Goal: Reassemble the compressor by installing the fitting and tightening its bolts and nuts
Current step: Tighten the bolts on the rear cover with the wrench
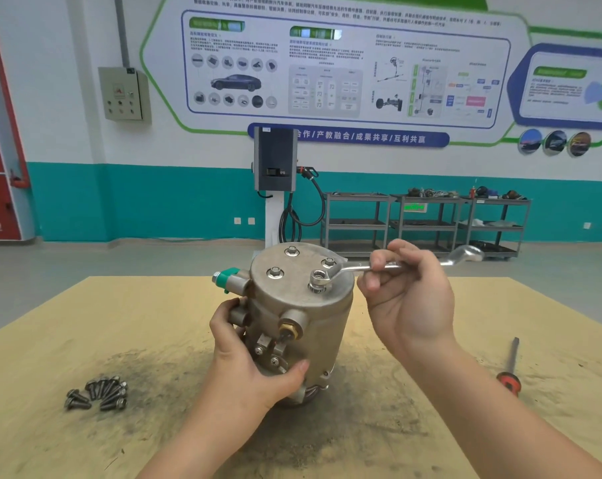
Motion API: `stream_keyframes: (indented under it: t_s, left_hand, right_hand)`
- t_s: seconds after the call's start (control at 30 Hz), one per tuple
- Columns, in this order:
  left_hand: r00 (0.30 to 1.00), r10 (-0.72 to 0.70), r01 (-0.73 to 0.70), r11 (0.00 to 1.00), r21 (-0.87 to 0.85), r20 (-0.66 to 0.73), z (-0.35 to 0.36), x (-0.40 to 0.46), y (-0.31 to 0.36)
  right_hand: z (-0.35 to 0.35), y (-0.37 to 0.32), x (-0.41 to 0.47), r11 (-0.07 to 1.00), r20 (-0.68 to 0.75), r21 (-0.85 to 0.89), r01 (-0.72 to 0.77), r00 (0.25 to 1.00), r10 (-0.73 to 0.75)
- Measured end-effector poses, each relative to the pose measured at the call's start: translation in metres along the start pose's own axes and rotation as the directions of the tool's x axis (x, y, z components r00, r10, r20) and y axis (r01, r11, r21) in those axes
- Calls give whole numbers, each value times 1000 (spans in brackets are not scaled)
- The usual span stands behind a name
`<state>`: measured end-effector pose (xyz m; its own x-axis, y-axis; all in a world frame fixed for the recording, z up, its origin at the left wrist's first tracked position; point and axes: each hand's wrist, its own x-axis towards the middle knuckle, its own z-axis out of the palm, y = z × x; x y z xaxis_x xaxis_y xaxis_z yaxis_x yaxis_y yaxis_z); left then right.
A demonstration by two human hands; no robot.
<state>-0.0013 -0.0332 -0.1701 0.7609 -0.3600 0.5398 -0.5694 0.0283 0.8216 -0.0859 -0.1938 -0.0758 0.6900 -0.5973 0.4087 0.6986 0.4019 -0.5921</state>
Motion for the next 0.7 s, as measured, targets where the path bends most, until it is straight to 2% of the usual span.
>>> stream_keyframes:
  t_s: [0.1,0.2,0.3,0.37,0.5,0.6,0.67,0.7]
  left_hand:
    - [1000,-30,30,999,24,-2,-1,-1,0]
    - [999,-44,44,999,17,2,0,-1,-1]
    - [1000,-25,25,1000,8,-19,2,1,-2]
    - [999,-21,21,1000,-6,-33,4,1,-4]
    - [996,-11,11,1000,-8,-85,14,2,-7]
    - [995,8,-8,1000,4,-101,15,0,-7]
    - [995,11,-10,1000,7,-104,15,-1,-11]
    - [996,-18,16,1000,-23,-88,11,-4,-6]
  right_hand:
    - [2,-14,9,990,48,-45,-132,990,134]
    - [4,-21,12,979,118,-72,-191,973,198]
    - [3,-17,12,976,80,-86,-199,975,206]
    - [3,-11,10,982,-12,-86,-165,986,165]
    - [0,0,-5,995,-95,-83,62,993,-70]
    - [-9,5,-34,949,17,-150,279,960,-279]
    - [-11,9,-56,811,204,-334,480,877,-434]
    - [-10,9,-66,679,318,-443,585,811,-491]
